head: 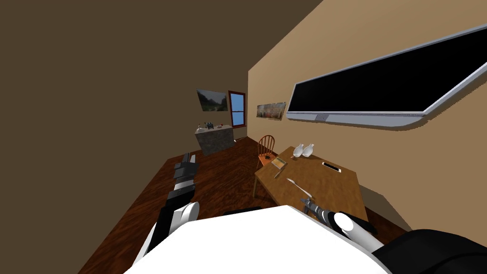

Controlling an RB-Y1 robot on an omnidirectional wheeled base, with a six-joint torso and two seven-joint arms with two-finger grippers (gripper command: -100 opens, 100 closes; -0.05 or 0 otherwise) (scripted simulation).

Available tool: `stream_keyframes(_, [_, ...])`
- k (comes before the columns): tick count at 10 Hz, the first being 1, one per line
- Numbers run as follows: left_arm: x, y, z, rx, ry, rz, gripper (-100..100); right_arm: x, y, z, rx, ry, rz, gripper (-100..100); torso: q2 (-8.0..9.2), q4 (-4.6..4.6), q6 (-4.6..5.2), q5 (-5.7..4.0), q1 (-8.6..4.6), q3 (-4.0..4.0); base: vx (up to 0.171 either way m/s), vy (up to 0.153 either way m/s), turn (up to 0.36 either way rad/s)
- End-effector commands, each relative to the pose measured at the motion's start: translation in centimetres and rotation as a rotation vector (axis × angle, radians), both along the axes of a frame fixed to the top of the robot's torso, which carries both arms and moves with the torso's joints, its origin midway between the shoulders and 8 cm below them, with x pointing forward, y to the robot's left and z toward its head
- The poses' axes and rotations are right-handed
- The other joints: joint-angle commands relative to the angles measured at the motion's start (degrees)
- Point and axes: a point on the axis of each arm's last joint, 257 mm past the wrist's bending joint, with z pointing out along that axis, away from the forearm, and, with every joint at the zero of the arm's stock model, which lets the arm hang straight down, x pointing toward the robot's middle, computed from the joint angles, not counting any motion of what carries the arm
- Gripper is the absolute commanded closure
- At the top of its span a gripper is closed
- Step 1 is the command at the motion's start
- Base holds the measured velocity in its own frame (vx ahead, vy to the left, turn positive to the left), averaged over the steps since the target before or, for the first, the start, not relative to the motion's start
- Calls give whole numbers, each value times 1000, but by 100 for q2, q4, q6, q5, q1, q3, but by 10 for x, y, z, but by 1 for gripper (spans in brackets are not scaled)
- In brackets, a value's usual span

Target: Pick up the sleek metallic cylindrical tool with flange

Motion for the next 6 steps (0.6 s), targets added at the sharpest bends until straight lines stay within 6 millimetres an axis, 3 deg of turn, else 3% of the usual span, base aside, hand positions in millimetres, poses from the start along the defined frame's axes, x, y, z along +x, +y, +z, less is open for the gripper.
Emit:
stream_keyframes(1, [0,0,0,0,0,0,0,-13,2,-8,43,30,-41,-100,0,0,0,0,0,0,31,-55,80])
stream_keyframes(2, [0,0,0,0,0,0,0,-7,1,-5,27,19,-25,-100,2,0,1,-2,-4,1,11,-25,15])
stream_keyframes(3, [0,0,0,0,0,0,0,-8,2,-5,32,21,-29,0,8,1,2,0,5,4,0,0,0])
stream_keyframes(4, [0,0,0,0,0,0,0,-7,-5,-7,29,20,-56,-100,12,2,2,2,13,7,-49,-4,202])
stream_keyframes(6, [0,0,0,0,0,0,0,-3,-18,-11,26,17,-109,-100,47,10,-2,1,9,26,-139,-19,272])
